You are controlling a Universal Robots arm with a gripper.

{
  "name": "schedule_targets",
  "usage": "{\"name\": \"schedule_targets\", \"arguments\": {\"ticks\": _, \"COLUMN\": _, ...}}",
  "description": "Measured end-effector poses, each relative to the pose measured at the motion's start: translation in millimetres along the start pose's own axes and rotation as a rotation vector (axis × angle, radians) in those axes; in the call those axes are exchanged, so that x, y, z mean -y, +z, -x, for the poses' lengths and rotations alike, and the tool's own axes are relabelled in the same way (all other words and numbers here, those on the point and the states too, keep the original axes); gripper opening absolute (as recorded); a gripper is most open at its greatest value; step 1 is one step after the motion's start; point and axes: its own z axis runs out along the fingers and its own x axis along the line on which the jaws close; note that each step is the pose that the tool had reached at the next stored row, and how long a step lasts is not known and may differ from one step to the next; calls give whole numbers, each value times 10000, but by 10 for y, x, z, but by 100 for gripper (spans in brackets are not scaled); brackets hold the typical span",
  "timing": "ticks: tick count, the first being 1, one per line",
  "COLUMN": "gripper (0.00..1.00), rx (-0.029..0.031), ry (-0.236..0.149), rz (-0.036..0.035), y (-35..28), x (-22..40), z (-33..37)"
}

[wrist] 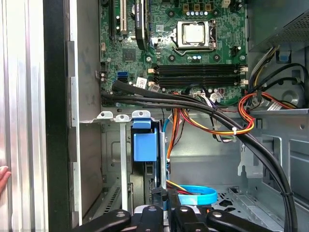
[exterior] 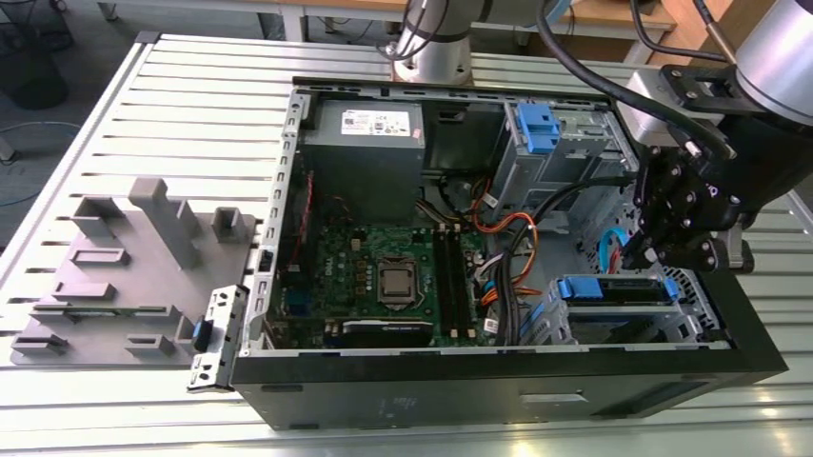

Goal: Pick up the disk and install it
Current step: 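Insert the first disk wire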

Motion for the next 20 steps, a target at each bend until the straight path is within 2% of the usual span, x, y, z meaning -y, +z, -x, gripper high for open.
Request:
{"name": "schedule_targets", "arguments": {"ticks": 8, "gripper": 16, "rx": 3, "ry": -3, "rz": 0, "y": 3, "x": 0, "z": -6}}
{"name": "schedule_targets", "arguments": {"ticks": 13, "gripper": 16, "rx": 1, "ry": -47, "rz": -26, "y": 41, "x": -1, "z": -37}}
{"name": "schedule_targets", "arguments": {"ticks": 20, "gripper": 16, "rx": 84, "ry": -155, "rz": -109, "y": 60, "x": -15, "z": -74}}
